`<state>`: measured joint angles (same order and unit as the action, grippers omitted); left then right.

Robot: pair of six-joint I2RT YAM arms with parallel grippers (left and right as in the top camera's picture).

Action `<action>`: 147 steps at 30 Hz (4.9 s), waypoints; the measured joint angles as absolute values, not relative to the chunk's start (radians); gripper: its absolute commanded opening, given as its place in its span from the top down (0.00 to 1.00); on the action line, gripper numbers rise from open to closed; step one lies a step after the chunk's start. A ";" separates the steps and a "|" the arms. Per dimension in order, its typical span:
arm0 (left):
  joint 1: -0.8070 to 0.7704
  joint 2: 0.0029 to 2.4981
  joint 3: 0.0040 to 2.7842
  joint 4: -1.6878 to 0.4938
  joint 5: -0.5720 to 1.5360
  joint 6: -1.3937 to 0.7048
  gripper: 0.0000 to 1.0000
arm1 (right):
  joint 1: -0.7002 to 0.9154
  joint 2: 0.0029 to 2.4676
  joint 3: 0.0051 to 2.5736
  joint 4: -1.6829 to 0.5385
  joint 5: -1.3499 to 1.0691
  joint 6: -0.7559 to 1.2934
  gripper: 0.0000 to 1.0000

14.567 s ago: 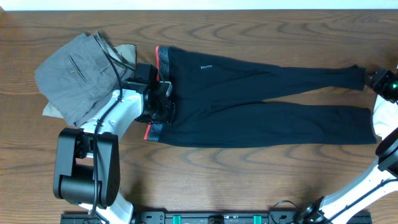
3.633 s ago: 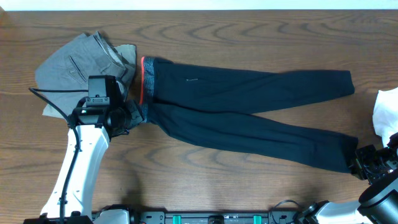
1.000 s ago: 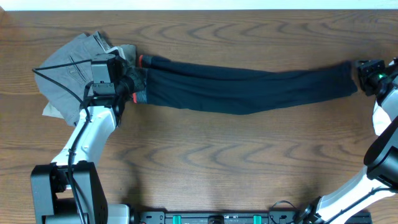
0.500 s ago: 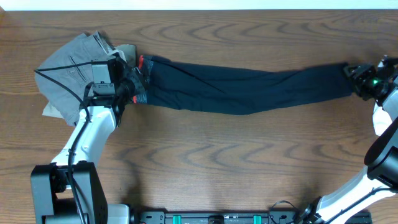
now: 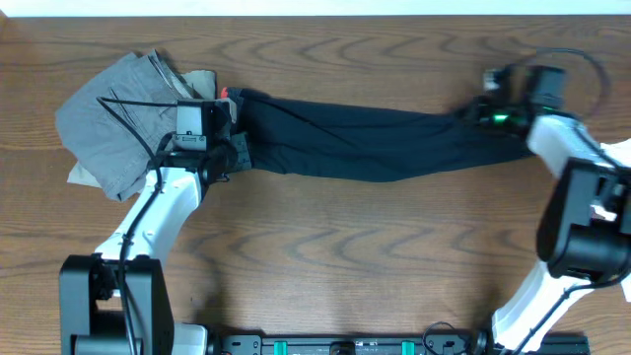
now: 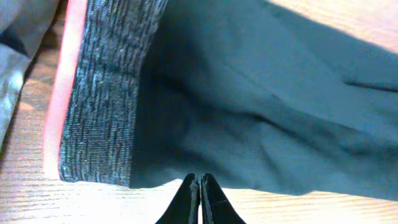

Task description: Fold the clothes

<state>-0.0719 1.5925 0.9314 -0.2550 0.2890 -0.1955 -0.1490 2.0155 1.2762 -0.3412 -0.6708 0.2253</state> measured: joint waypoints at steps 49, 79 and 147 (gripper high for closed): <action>-0.072 1.777 0.931 -0.230 0.262 -0.152 0.94 | 0.325 1.972 1.277 -0.472 -0.357 -0.480 0.59; -0.072 1.777 0.931 -0.221 0.262 -0.152 0.94 | 0.329 1.972 1.278 -0.431 -0.229 -0.508 0.75; -0.072 1.777 0.931 -0.221 0.262 -0.152 0.94 | 0.300 1.984 1.279 -0.469 -0.316 -0.551 0.99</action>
